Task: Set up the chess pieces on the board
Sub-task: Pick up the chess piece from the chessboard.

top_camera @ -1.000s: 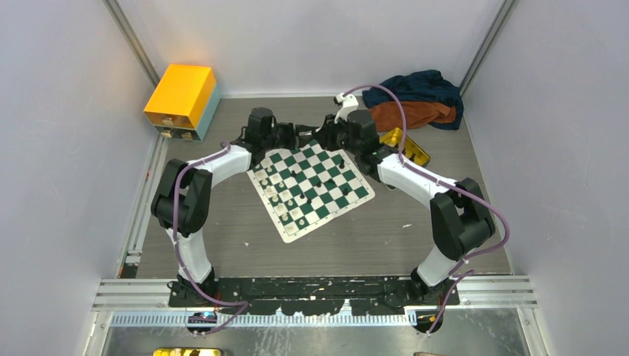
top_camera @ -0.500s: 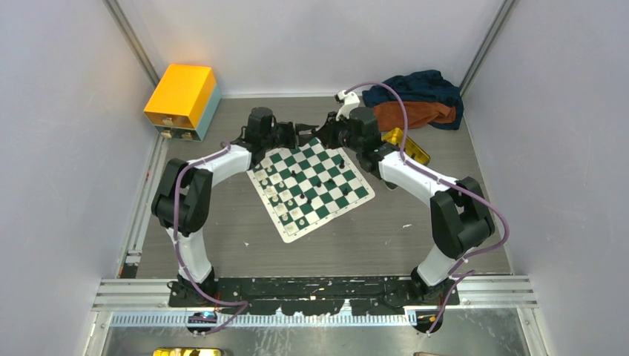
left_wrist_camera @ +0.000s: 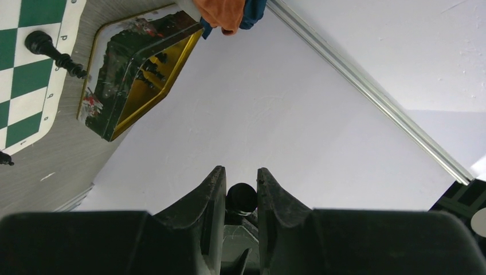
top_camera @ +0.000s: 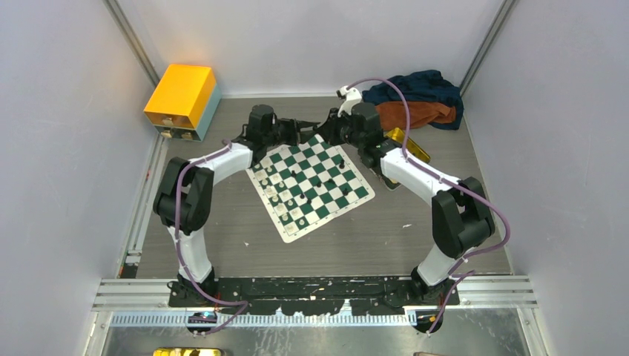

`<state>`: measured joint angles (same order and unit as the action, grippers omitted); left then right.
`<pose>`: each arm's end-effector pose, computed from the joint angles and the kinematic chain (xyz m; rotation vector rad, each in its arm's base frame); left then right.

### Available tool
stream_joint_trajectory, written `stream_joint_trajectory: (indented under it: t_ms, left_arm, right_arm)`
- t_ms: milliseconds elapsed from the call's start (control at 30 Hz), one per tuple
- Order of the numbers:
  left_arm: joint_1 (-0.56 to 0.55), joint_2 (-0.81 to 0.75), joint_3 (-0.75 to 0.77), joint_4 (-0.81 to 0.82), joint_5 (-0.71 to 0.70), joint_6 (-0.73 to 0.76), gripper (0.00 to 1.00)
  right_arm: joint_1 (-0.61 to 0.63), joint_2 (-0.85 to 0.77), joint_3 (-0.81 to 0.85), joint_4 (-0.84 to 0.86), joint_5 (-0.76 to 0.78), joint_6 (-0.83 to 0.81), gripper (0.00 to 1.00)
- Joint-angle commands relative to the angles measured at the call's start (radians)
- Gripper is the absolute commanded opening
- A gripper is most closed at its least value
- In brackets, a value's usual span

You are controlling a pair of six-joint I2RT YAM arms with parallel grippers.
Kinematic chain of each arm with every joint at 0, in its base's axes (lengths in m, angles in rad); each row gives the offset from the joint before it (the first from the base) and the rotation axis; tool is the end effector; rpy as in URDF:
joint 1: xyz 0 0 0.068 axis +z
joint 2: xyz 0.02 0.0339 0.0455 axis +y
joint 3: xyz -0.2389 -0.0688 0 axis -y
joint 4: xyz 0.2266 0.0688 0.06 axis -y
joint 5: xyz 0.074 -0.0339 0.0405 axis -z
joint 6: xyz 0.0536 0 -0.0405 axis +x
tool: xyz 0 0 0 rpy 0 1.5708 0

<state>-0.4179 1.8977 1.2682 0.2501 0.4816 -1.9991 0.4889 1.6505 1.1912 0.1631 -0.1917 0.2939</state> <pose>0.3812 -0.1964 0.2098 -1.4912 2.0640 -1.8107 0.3394 0.1921 0.2680 -0.3229 1.8972 0.7128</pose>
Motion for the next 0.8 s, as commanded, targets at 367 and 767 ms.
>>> stream_joint_trajectory:
  t_ms: [367,767]
  left_arm:
    - [0.021,0.015,0.107,-0.114,0.004,0.187,0.42]
    - [0.119,-0.04,0.223,-0.49,-0.122,0.662,0.42]
  right_arm:
    - [-0.004,-0.016,0.109,-0.067,-0.013,-0.015,0.01]
    - [-0.006,0.145,0.444,-0.533,0.101,-0.016,0.01]
